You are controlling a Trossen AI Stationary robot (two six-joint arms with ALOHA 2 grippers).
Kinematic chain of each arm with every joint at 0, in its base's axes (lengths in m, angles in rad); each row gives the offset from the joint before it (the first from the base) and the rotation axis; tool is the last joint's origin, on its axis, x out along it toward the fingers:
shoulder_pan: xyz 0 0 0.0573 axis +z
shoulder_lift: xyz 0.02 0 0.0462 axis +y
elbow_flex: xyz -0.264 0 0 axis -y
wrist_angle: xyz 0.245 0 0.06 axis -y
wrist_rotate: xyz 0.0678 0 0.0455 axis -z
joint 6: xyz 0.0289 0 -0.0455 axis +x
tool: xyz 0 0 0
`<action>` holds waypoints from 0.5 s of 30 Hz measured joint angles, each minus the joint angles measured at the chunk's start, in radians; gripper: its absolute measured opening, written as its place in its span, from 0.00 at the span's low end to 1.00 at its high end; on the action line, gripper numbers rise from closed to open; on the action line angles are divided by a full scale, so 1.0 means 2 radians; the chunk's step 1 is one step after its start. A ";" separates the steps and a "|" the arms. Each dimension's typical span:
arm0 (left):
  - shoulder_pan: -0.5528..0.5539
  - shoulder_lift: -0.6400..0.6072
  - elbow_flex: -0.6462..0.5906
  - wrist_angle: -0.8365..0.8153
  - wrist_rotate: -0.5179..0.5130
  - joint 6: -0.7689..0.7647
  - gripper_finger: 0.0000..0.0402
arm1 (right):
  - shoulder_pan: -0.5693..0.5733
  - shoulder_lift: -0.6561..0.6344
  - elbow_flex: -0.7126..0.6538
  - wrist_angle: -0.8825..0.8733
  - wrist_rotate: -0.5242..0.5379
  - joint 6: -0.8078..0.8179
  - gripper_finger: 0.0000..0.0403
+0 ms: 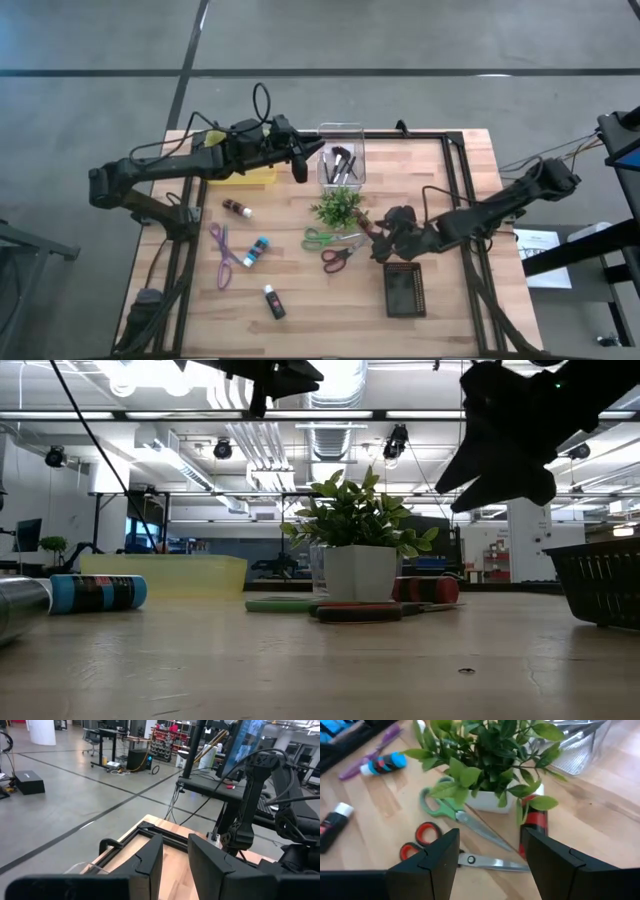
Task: Pick & Place Paint Supplies
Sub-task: Put the purple scissors into the yellow bin
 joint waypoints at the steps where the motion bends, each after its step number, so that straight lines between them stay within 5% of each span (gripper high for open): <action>1: 0.000 0.000 0.000 -0.001 0.000 0.000 0.25 | -0.003 0.004 0.004 -0.012 -0.002 0.001 0.53; 8: -0.002 0.000 0.000 -0.003 0.002 0.000 0.25 | -0.038 0.041 0.016 -0.032 -0.075 0.002 0.53; 15: -0.003 0.000 0.000 -0.007 0.002 0.000 0.25 | -0.049 0.062 0.016 -0.031 -0.078 0.012 0.53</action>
